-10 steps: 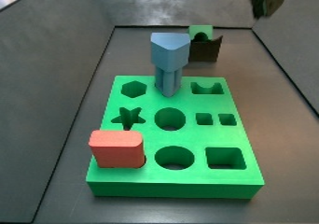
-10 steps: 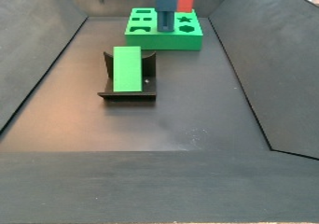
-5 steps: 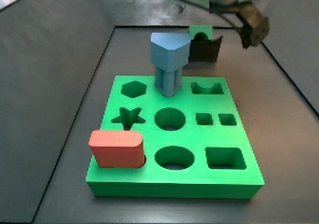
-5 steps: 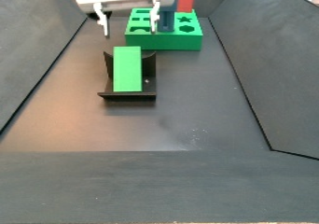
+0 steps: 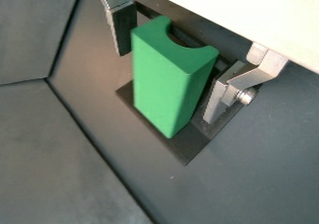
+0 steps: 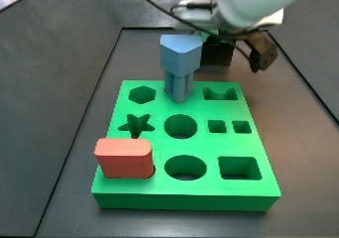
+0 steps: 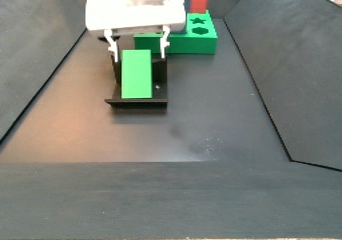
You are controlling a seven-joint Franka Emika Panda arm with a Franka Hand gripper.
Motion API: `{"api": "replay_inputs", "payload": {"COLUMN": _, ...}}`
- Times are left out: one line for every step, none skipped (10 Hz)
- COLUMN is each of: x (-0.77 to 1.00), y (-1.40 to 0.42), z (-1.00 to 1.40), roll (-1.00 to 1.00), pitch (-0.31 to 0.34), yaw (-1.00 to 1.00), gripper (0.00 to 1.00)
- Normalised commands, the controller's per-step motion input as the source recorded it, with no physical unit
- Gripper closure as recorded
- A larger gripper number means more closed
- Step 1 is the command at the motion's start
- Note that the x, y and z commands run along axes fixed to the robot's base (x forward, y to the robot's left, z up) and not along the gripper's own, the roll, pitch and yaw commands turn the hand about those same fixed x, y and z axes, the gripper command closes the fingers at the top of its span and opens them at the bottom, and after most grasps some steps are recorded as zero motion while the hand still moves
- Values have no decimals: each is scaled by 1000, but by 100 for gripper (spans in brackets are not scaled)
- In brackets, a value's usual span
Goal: Pick up the arch object. Move up. Place the arch object on the fixture. Regrasp the arch object. Rotate the arch object. Move to above the board. Insert the arch object.
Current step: Regrasp the arch object, then rotate the arch object.
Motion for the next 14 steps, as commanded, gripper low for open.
{"api": "replay_inputs", "payload": {"x": 70, "y": 10, "z": -408, "roll": 67, "pitch": -41, "yaw": -8, "gripper": 0}}
{"api": "replay_inputs", "payload": {"x": 67, "y": 10, "z": -257, "roll": 65, "pitch": -31, "yaw": -6, "gripper": 0}}
{"api": "replay_inputs", "payload": {"x": 23, "y": 3, "z": -171, "roll": 55, "pitch": -13, "yaw": 0, "gripper": 0}}
{"api": "replay_inputs", "payload": {"x": 0, "y": 0, "z": 0, "roll": 0, "pitch": 0, "yaw": 0, "gripper": 100}}
{"api": "replay_inputs", "payload": {"x": -857, "y": 127, "z": 1000, "roll": 0, "pitch": 0, "yaw": 0, "gripper": 100}}
{"api": "replay_inputs", "payload": {"x": -857, "y": 126, "z": 1000, "roll": -12, "pitch": -10, "yaw": 1, "gripper": 100}}
{"api": "replay_inputs", "payload": {"x": -856, "y": 115, "z": 1000, "roll": -64, "pitch": -51, "yaw": 11, "gripper": 100}}
{"api": "replay_inputs", "payload": {"x": -856, "y": 109, "z": 1000, "roll": -74, "pitch": -57, "yaw": 19, "gripper": 100}}
{"api": "replay_inputs", "payload": {"x": -858, "y": 101, "z": 1000, "roll": -81, "pitch": -65, "yaw": 19, "gripper": 100}}
{"api": "replay_inputs", "payload": {"x": -867, "y": 96, "z": 1000, "roll": -85, "pitch": -69, "yaw": 12, "gripper": 100}}
{"api": "replay_inputs", "payload": {"x": -874, "y": 92, "z": 1000, "roll": -88, "pitch": -69, "yaw": 3, "gripper": 100}}
{"api": "replay_inputs", "payload": {"x": -878, "y": 86, "z": 1000, "roll": -89, "pitch": -71, "yaw": -9, "gripper": 100}}
{"api": "replay_inputs", "payload": {"x": -883, "y": 78, "z": 1000, "roll": -89, "pitch": -68, "yaw": -28, "gripper": 100}}
{"api": "replay_inputs", "payload": {"x": -884, "y": 72, "z": 1000, "roll": -91, "pitch": -62, "yaw": -40, "gripper": 100}}
